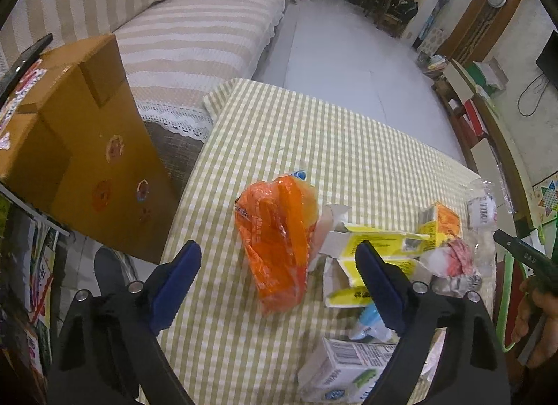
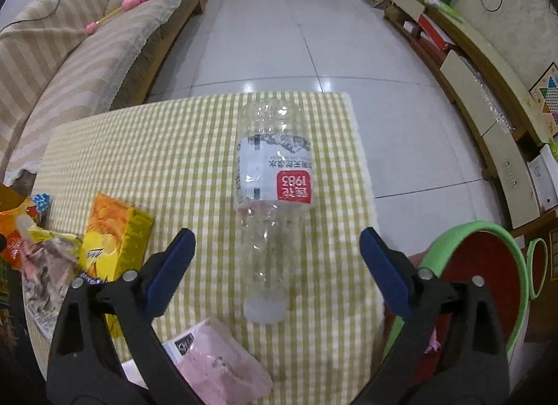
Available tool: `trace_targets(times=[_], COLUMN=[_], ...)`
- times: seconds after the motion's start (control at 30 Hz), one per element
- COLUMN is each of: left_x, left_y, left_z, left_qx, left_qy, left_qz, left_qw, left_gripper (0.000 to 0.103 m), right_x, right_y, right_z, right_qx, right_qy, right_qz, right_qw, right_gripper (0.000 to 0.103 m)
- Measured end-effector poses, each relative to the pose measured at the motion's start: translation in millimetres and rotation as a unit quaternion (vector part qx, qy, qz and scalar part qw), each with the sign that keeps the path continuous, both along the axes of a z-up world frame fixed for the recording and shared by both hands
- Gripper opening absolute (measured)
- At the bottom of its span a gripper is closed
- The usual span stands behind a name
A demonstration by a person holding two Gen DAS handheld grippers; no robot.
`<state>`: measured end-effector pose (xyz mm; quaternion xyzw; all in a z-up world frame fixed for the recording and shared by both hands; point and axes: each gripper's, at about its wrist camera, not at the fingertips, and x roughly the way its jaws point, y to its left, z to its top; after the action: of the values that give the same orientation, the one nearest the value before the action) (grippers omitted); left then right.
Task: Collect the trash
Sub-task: 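Grasp the orange bag with the left tool while the right tool grasps the clear plastic bottle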
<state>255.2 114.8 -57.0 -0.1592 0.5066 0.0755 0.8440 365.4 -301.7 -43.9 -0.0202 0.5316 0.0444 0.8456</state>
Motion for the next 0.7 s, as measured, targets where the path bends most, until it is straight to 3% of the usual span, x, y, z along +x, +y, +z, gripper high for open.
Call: trace_targets(times=[0.23,0.43,0.47,0.57,0.63,0.7], left_x=[6,13,13,13,11,10], left_y=[9,11,11,9,6,4], left_z=[-11,-17,-17,-15,-11,-7], left_qx=[-0.02,-0.033,-0.036,-0.034,-0.031,-0.024], left_qy=[0.005,0.012,0.011,0.008,0.004,0.001], left_qz=[0.014,0.011,0.009,0.003,0.0,-0.001], left_qw=[0.9997,0.9993,0.9993,0.9994,0.9995,0.9997], left_gripper=[0.071,0.044,0.035,0.031,0.03,0.012], right_x=[11,15,14,13,11,7], right_y=[8,6,6,2,-1,-4], right_z=[-18,-26,-27,-27,-25,-21], right_qx=[0.0,0.005,0.005,0.014,0.019,0.023], right_qy=[0.02,0.035,0.037,0.036,0.032,0.025], right_qz=[0.0,-0.001,-0.002,-0.003,-0.005,-0.007], right_qw=[1.0,0.999,0.999,0.999,0.999,0.999], right_gripper=[0.077,0.059,0.053,0.042,0.041,0.04])
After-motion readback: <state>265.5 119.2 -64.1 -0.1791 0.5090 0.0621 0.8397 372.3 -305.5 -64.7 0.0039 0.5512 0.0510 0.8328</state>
